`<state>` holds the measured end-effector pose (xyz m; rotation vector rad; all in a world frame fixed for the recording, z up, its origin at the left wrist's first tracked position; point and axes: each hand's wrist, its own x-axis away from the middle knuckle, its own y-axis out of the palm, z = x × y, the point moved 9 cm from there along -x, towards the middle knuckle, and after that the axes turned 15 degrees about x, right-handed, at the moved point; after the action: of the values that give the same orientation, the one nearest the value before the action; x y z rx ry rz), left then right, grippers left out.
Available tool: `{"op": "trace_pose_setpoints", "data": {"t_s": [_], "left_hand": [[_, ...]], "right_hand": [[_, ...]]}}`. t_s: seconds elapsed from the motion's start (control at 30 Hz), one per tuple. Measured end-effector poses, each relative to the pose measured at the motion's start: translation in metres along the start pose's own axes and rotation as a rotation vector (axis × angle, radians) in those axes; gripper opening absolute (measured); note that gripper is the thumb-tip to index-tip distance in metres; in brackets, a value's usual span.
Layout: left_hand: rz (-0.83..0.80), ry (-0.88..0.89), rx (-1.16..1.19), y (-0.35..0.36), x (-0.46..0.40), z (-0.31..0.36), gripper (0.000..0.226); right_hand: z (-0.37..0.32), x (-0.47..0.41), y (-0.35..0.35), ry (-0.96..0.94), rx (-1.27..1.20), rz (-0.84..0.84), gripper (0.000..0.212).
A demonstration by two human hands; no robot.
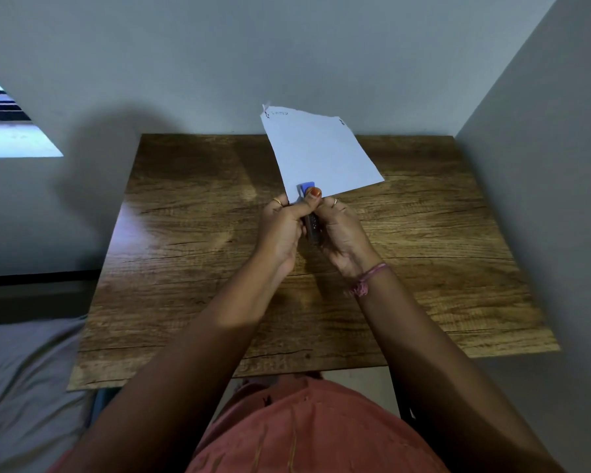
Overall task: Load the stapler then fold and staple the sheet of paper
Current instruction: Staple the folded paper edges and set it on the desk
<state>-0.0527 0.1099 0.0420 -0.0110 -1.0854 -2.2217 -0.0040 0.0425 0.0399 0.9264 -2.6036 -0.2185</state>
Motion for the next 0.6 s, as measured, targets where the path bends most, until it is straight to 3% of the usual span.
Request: {"op": "trace_pose_setpoints", "data": {"t_s": [0.3,0.6], "left_hand": [[0.021,-0.022,0.066,-0.005,0.003,-0.002,0.012],[-0.182,-0.101,-0.092,0.0,-0.002,0.012,0.017]], "right_hand": [[0.003,0.005,0.002,0.028,0.026,0.022,0.013],[-0.004,0.01,0.006,0.076,0.011,-0.159,0.014]]}}
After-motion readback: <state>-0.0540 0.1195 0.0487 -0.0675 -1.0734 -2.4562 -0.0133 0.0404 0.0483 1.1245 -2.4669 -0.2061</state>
